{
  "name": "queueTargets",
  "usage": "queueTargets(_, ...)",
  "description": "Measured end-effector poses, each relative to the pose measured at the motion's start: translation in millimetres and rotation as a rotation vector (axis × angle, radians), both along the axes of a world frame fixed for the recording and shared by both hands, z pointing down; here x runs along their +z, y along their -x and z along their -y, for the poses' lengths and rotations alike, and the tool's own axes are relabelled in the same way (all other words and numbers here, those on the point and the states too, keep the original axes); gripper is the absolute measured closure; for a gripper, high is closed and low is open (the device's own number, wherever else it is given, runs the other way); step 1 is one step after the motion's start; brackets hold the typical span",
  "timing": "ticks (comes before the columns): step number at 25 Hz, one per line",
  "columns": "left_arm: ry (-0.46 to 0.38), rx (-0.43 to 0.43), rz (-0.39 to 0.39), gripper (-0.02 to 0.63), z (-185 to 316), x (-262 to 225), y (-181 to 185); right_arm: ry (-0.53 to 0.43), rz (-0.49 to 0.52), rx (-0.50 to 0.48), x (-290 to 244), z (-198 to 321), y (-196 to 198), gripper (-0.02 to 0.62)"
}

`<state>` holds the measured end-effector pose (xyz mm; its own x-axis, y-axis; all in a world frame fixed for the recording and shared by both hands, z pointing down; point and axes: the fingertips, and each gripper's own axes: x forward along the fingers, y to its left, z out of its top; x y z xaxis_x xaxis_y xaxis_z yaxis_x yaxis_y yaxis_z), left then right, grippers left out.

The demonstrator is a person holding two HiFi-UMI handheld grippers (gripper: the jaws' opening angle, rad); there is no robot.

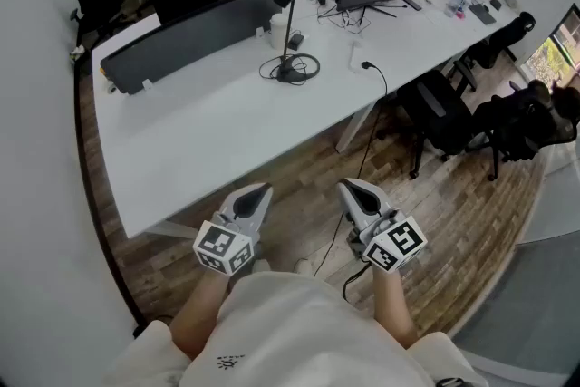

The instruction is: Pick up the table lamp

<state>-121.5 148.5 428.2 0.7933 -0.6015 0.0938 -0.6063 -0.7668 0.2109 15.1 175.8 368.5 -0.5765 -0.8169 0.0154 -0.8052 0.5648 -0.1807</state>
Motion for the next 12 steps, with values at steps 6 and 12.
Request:
queueTargets(6, -0.018, 0.008, 0.006, 0.611, -8.9, -4.3, -10.2, -0.012, 0.004, 0.003, -2.9, -9.9, -10.7, 0.595)
queueTargets(12, -0.018, 0.000, 0.018, 0.612, -12.0, -6.5, -22.7, -0.010, 0.048, -0.034, -5.1, -18.2, -20.5, 0.595)
